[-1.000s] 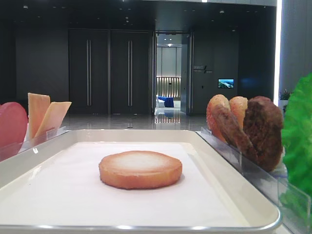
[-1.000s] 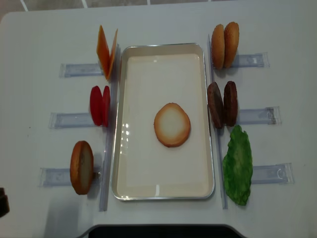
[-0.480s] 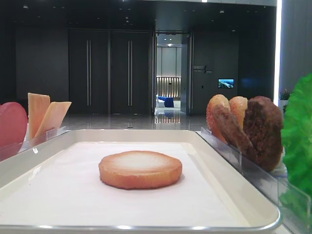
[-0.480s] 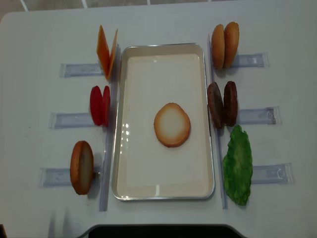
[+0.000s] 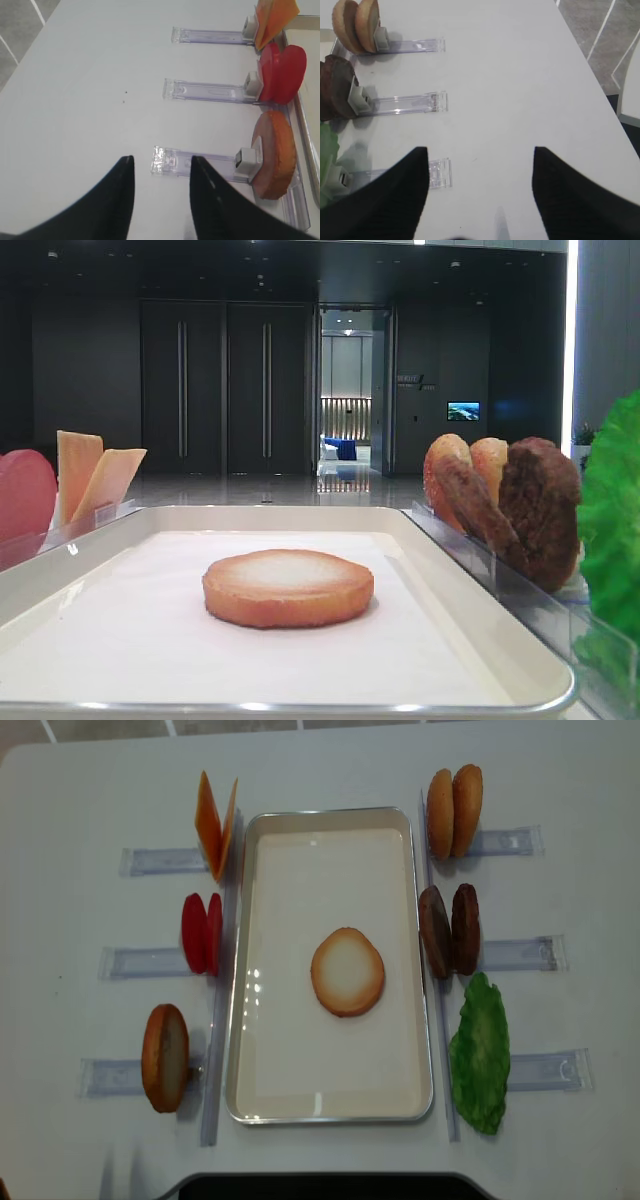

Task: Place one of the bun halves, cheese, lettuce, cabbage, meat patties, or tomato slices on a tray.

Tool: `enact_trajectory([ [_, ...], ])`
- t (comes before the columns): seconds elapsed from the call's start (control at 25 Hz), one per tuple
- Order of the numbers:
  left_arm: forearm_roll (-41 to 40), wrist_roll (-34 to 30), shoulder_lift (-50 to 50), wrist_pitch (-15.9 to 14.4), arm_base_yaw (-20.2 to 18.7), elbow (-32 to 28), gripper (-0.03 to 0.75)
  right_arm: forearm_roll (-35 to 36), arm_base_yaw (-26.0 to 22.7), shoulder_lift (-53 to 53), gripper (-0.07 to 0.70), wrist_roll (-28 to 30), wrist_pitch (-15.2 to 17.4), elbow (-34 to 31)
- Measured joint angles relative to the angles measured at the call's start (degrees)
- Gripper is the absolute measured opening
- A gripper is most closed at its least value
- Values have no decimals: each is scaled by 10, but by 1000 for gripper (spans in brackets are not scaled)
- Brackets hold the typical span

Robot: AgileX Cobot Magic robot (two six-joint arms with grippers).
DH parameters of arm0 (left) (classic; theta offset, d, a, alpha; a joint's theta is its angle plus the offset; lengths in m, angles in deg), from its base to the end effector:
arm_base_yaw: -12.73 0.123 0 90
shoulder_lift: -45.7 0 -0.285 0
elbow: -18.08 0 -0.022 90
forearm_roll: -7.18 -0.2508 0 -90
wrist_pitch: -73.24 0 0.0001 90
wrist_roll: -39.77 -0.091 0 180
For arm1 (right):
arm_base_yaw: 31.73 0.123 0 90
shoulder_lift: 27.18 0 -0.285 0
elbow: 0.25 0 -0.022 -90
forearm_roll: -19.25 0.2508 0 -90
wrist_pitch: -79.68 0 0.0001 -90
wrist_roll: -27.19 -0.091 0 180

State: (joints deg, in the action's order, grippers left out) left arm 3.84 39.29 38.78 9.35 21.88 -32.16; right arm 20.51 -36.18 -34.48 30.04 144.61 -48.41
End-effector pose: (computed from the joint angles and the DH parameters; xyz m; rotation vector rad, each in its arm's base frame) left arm -0.0070 0.0037 0.2649 -0.1641 2.1095 0.1709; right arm -0.0100 0.0026 0.2734 0.0271 2.1012 -0.0501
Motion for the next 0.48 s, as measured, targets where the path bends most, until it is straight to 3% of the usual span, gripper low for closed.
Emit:
enact_trajectory([
  [0.48,1,5,0,0,0,0,283,0,0,0,429,0,0,0],
])
